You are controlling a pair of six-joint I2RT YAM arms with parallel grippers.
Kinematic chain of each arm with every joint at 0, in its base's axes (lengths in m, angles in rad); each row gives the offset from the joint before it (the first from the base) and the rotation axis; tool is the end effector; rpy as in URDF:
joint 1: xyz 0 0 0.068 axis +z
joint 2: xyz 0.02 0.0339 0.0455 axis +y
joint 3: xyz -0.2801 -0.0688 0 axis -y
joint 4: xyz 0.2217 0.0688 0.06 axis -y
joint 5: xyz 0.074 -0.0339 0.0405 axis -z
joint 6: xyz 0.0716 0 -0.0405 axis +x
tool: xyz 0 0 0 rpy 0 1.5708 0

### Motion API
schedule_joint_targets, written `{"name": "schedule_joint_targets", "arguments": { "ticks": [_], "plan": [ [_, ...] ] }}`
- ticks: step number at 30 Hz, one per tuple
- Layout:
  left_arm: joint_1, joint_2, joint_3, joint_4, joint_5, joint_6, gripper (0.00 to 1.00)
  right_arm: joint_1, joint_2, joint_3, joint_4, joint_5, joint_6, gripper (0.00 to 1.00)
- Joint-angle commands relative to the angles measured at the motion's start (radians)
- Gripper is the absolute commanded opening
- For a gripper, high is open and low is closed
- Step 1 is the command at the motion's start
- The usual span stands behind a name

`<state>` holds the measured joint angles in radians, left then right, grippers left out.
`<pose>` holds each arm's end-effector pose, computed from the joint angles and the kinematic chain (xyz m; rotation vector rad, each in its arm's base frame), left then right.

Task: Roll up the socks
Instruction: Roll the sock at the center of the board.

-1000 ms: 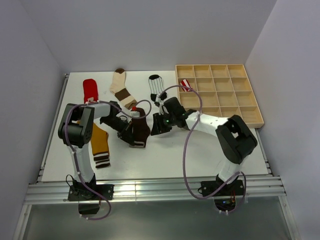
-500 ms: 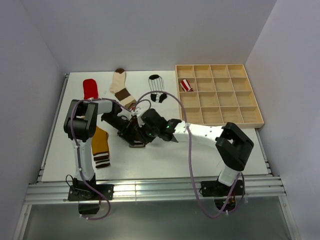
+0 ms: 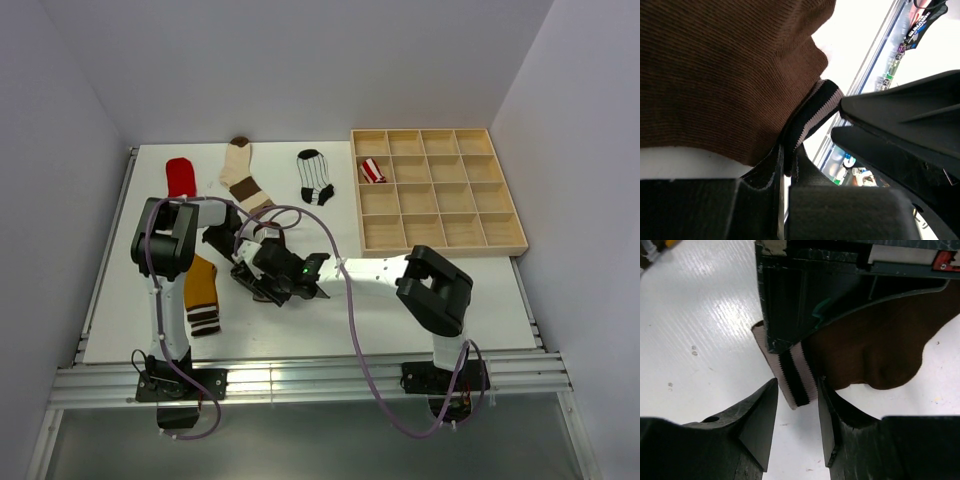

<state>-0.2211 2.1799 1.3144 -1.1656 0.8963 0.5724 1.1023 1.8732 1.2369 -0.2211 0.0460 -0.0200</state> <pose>0.2969 -0.1241 0.1070 -0.7208 -2.4643 1.3122 0.1893 0.3667 0.1874 -1.2986 2.1059 0.4261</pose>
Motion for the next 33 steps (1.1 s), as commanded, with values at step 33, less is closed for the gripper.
{"name": "schedule_joint_targets", "arguments": {
  "ticks": [33],
  "plan": [
    [-0.001,0.069,0.034,0.021,-0.148,0.040,0.00,0.053,0.063,-0.013,0.054,0.009,-0.026,0.45]
  ]
}}
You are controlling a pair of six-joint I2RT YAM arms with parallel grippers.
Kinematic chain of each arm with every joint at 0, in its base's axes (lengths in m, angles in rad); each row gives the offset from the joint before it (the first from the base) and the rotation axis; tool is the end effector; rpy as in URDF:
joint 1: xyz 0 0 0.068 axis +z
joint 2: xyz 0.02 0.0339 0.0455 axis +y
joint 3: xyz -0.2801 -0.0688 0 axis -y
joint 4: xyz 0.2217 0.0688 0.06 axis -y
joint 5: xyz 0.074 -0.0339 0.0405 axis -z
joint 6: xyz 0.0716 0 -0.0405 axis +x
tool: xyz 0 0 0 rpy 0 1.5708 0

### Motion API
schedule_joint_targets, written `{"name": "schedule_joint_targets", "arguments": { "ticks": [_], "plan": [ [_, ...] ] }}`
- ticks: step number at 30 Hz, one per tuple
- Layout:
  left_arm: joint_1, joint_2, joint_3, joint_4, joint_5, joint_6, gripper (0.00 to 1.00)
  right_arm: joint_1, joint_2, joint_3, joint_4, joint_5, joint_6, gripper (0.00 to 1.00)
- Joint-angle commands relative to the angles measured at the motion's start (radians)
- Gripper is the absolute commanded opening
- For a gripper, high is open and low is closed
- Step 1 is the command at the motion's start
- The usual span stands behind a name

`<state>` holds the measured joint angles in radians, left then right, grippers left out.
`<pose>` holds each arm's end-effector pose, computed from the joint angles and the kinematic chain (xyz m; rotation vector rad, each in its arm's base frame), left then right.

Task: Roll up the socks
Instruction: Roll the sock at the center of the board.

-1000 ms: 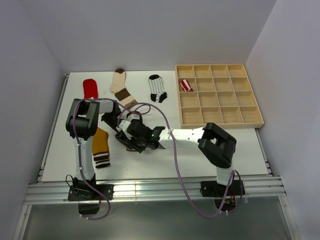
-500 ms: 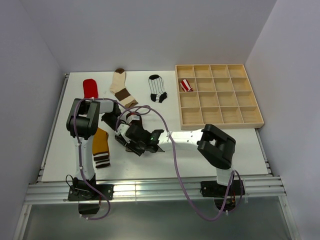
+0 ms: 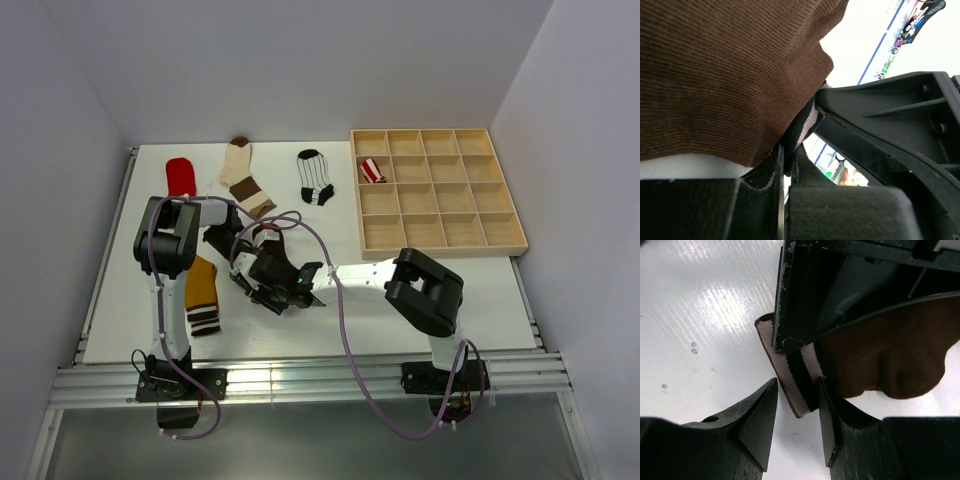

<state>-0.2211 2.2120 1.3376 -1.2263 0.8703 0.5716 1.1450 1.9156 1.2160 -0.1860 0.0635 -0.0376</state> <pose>0.2954 -0.1225 0.1027 -0.6733 -2.4244 1.2608 0.1755 0.3761 0.1676 -1.3686 2.0891 0.4009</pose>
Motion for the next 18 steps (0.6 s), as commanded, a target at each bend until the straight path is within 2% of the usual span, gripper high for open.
{"name": "schedule_joint_targets", "arguments": {
  "ticks": [1,4,7,10,11,14,18],
  "plan": [
    [-0.001,0.037,0.012,0.080,-0.119,0.042,0.00,0.010,0.029,0.008,0.016,-0.011,-0.010,0.45],
    [-0.001,0.040,0.023,0.070,-0.116,0.045,0.00,0.010,0.046,0.007,0.011,-0.005,-0.007,0.45],
    [-0.001,0.040,0.032,0.060,-0.105,0.045,0.07,0.010,0.054,-0.012,0.017,-0.010,-0.002,0.42],
    [-0.001,0.035,0.038,0.051,-0.080,0.051,0.17,0.002,0.062,-0.026,0.016,-0.028,0.011,0.19],
    [-0.001,0.034,0.040,0.054,-0.077,0.047,0.21,-0.001,0.063,-0.030,0.014,-0.034,0.016,0.09],
    [0.002,0.015,0.051,0.068,-0.057,0.034,0.27,-0.014,0.063,-0.042,0.007,-0.059,0.028,0.02],
    [0.022,-0.040,0.063,0.122,-0.027,-0.004,0.31,-0.034,0.051,-0.056,-0.003,-0.113,0.036,0.00]
  ]
}}
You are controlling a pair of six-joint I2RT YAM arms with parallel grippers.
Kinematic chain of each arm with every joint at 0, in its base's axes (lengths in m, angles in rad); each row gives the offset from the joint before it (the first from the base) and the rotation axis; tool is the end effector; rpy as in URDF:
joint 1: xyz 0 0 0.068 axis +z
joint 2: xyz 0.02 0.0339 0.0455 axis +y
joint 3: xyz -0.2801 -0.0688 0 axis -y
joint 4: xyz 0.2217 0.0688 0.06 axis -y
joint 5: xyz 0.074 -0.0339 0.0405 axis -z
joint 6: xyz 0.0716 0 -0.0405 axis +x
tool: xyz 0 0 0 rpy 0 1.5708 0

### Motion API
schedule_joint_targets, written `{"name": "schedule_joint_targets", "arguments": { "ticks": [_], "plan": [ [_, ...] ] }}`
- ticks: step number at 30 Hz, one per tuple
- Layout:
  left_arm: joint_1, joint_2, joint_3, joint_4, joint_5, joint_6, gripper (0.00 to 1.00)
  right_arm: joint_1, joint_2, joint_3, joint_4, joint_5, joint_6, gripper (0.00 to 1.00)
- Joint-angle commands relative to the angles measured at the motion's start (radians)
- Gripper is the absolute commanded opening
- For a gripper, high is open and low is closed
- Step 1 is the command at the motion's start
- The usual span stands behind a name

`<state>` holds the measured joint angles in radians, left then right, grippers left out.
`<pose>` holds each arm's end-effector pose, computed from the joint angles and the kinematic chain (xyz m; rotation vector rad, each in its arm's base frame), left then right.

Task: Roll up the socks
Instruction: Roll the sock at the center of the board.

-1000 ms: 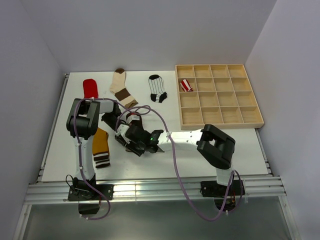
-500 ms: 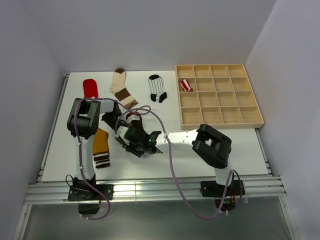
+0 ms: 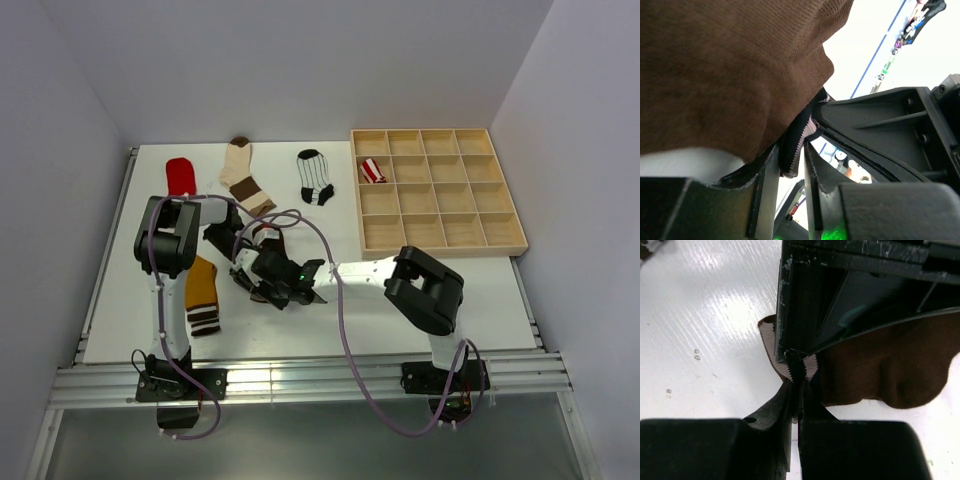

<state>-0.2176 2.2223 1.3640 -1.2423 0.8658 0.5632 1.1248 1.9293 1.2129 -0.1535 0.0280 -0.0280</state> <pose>0.3000 -0.1222 0.1038 -0.6607 -2.4280 1.2531 0.1824 0.3769 0.1642 -1.3481 2.0973 0.4453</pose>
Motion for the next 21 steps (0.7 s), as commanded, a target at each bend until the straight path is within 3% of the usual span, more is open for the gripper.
{"name": "schedule_joint_targets", "arguments": {
  "ticks": [1,14,21],
  "plan": [
    [0.026,-0.062,0.043,0.156,-0.011,-0.003,0.32,-0.017,0.033,-0.068,-0.029,-0.088,0.027,0.00],
    [0.194,-0.222,-0.003,0.412,0.150,-0.235,0.33,-0.123,-0.015,-0.124,0.008,-0.325,0.100,0.00],
    [0.282,-0.400,-0.074,0.584,0.122,-0.296,0.34,-0.229,0.043,-0.069,-0.049,-0.539,0.158,0.00]
  ]
}}
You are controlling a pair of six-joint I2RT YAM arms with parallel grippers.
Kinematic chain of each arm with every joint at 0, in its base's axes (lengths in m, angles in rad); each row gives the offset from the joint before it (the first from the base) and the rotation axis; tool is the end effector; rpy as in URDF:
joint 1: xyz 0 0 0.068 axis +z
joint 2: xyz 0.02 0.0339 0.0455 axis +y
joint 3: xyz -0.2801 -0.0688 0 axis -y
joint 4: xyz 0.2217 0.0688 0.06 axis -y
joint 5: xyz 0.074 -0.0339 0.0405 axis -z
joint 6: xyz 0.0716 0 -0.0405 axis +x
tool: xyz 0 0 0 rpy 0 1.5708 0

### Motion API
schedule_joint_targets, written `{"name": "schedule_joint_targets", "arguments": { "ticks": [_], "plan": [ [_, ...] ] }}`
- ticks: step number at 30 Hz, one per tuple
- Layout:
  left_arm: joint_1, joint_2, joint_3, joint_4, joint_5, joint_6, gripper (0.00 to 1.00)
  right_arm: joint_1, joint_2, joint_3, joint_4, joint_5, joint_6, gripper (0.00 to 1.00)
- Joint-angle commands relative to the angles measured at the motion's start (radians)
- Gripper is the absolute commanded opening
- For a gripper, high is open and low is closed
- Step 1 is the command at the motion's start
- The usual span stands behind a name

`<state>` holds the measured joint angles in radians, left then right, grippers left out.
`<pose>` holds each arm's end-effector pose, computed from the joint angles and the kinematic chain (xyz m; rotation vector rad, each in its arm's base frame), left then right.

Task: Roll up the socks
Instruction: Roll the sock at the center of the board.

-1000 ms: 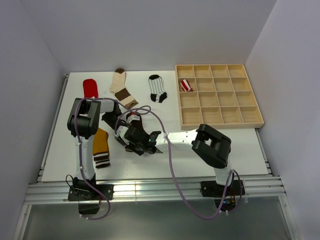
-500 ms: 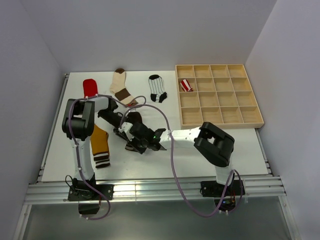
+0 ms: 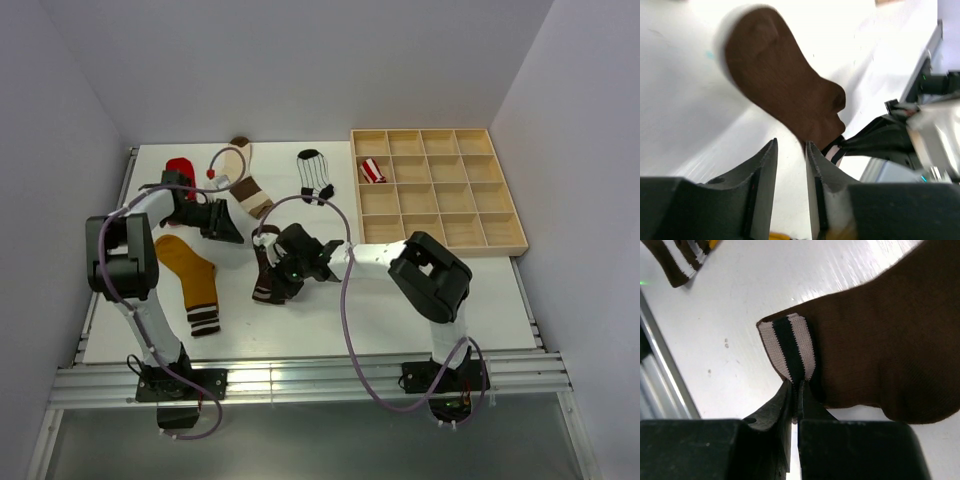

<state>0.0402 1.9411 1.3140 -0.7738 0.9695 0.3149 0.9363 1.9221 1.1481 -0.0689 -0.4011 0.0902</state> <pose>0.3575 -0.0447 0.1802 0.4578 2.4852 -1.2707 0.2205 0.3467 0.1600 -1.2235 2.2379 0.9259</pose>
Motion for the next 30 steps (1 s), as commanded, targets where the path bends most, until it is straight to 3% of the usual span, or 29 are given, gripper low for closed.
{"name": "schedule_joint_targets", "arguments": {
  "ticks": [1,6,10,15,21,30],
  "plan": [
    [0.030,-0.139,-0.038,0.132,0.008,-0.031,0.35,-0.053,0.052,0.007,-0.140,-0.126,0.045,0.00],
    [0.015,-0.246,-0.065,0.122,-0.087,0.114,0.38,-0.096,0.098,0.100,-0.239,-0.266,0.052,0.00],
    [-0.031,-0.370,-0.197,0.197,-0.218,0.237,0.45,-0.097,0.129,0.163,-0.308,-0.291,0.052,0.00],
    [-0.181,-0.504,-0.329,0.255,-0.325,0.314,0.48,-0.113,0.176,0.234,-0.361,-0.337,0.091,0.00],
    [-0.289,-0.605,-0.438,0.288,-0.339,0.397,0.51,-0.139,0.225,0.275,-0.384,-0.400,0.131,0.01],
    [-0.421,-0.582,-0.510,0.265,-0.321,0.454,0.50,-0.177,0.284,0.311,-0.417,-0.443,0.164,0.00]
  ]
}}
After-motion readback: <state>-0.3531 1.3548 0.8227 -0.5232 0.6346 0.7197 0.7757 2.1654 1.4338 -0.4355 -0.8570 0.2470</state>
